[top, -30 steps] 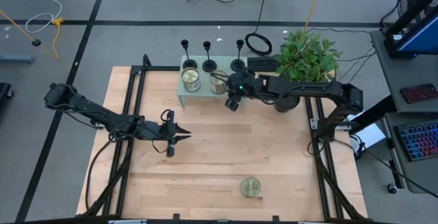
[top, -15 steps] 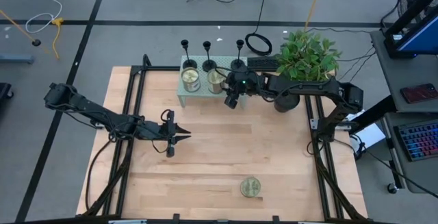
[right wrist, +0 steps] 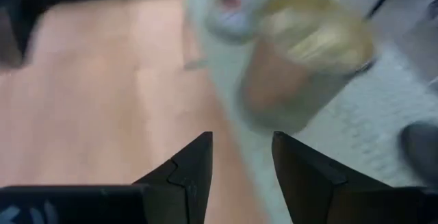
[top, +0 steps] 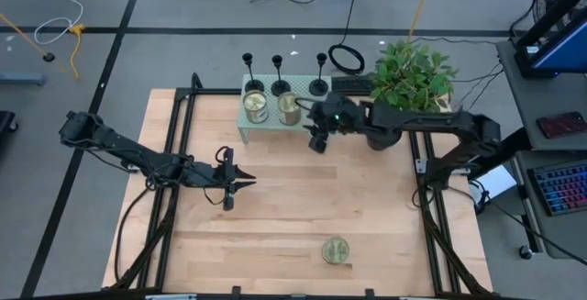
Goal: Pick & Place candle stick holders
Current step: Put the scented candle on the shelf
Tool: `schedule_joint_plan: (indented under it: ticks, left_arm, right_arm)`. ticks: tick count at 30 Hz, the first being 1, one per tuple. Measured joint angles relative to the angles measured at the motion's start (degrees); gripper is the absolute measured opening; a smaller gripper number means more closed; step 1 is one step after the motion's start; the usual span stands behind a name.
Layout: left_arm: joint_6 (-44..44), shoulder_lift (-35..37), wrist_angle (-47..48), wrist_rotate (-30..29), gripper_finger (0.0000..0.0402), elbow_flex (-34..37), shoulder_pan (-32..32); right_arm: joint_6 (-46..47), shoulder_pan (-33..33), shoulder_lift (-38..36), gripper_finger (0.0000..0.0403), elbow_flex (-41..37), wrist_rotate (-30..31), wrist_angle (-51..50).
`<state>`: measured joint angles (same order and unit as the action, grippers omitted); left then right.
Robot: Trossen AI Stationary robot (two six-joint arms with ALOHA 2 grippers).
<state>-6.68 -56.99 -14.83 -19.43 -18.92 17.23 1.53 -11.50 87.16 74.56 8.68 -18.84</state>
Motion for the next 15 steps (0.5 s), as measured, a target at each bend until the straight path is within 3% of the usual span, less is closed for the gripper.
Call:
schedule_joint_plan:
  ticks: [8,12,15]
  left_arm:
    - [-1.33,0.02,0.02,-0.02,0.0067,0.0,0.03]
    - [-1.36,0.02,0.02,-0.02,0.0067,0.0,0.06]
    - [-1.36,0.02,0.02,-0.02,0.0067,0.0,0.06]
  right_arm:
    - [11.18,14.19,-1.56,0.0139,-0.04,-9.14,-13.54]
    - [11.51,24.04,0.56,0.0133,0.05,-13.04,-13.84]
    - [15.16,31.2,2.02,0.0131,-0.12,-12.63,-13.08]
